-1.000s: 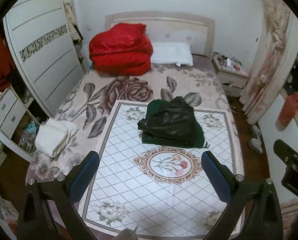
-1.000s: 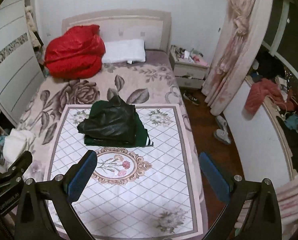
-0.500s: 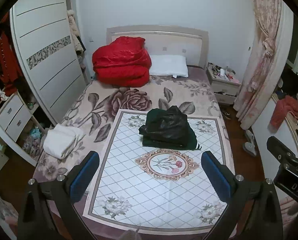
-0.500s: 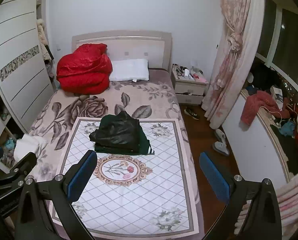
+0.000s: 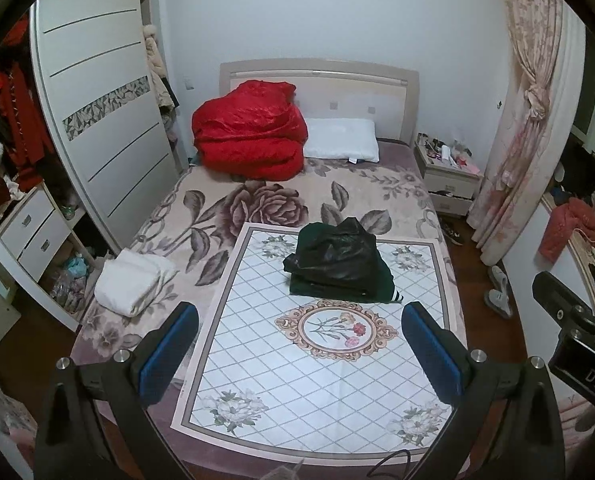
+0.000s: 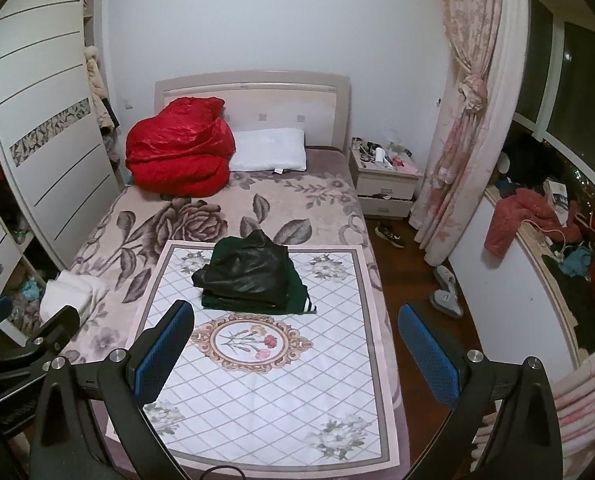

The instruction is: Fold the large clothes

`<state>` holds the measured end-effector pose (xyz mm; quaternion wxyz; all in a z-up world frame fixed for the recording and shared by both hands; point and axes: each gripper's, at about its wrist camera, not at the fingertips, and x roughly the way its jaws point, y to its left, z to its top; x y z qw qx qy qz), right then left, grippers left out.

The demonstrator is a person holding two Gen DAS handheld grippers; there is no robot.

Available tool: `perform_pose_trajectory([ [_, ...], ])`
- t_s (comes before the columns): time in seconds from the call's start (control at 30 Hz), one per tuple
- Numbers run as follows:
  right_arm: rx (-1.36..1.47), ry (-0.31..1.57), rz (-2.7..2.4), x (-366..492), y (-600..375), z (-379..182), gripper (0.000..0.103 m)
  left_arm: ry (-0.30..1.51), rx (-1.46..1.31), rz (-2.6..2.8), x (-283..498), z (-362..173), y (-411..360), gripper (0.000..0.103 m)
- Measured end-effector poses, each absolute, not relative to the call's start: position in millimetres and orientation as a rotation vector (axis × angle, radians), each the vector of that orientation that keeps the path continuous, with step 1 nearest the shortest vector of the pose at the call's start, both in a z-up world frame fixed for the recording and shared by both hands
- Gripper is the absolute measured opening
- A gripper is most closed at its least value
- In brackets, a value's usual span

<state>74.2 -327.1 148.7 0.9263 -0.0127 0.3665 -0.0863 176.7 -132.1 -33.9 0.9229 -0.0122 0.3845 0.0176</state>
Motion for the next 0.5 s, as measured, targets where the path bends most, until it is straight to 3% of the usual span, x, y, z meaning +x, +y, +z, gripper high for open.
perform_pose_trajectory([
  [0.5,-0.02,0.743,-0.169,70.2,-318.6,156.4,0.103,0.769,-0.019,0.059,171.2,-25.9,-133.1,0.103],
])
